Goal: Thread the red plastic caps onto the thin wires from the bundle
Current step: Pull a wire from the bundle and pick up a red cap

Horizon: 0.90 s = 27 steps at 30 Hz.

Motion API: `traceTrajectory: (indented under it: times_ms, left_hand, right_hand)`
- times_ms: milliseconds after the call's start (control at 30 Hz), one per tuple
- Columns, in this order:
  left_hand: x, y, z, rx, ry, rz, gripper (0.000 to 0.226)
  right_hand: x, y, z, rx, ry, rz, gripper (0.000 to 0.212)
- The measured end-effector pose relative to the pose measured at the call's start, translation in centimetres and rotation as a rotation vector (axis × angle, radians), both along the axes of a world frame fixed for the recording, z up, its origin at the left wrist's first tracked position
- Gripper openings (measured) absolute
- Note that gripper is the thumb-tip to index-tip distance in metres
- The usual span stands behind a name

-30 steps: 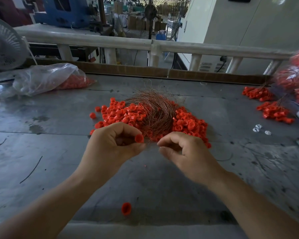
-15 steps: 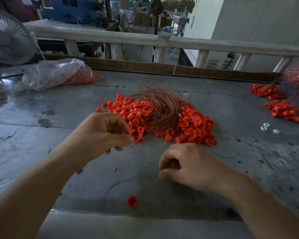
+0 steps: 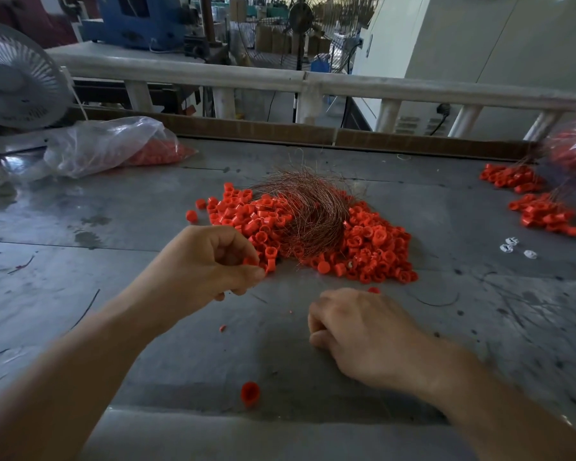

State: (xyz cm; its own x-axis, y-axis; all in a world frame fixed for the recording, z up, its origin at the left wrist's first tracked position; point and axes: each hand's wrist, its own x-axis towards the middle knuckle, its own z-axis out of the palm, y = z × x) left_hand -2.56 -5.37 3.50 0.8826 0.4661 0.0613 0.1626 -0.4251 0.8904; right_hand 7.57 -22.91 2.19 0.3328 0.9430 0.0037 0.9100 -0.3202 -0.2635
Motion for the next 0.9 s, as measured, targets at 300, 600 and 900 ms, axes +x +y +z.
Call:
traceTrajectory:
  times_ms: [300, 600, 900]
  left_hand:
    - [-0.3, -0.6, 0.6, -0.238, -0.034, -0.152, 0.035]
    - [0.0, -1.5, -0.1, -0.223, -0.072, -0.217, 0.032]
    - [0.3, -2.0, -0.9, -0.073, -0.104, -0.245, 0.029]
  right_hand:
    - [3.1, -1.4, 1.1, 0.234, 0.017, -0.265, 0.027]
    - [2.2, -0.8, 1.3, 0.387, 0.15, -0.144, 0.025]
    - [1.0, 0.1, 0.5, 0.488, 0.161, -0.063, 0.008]
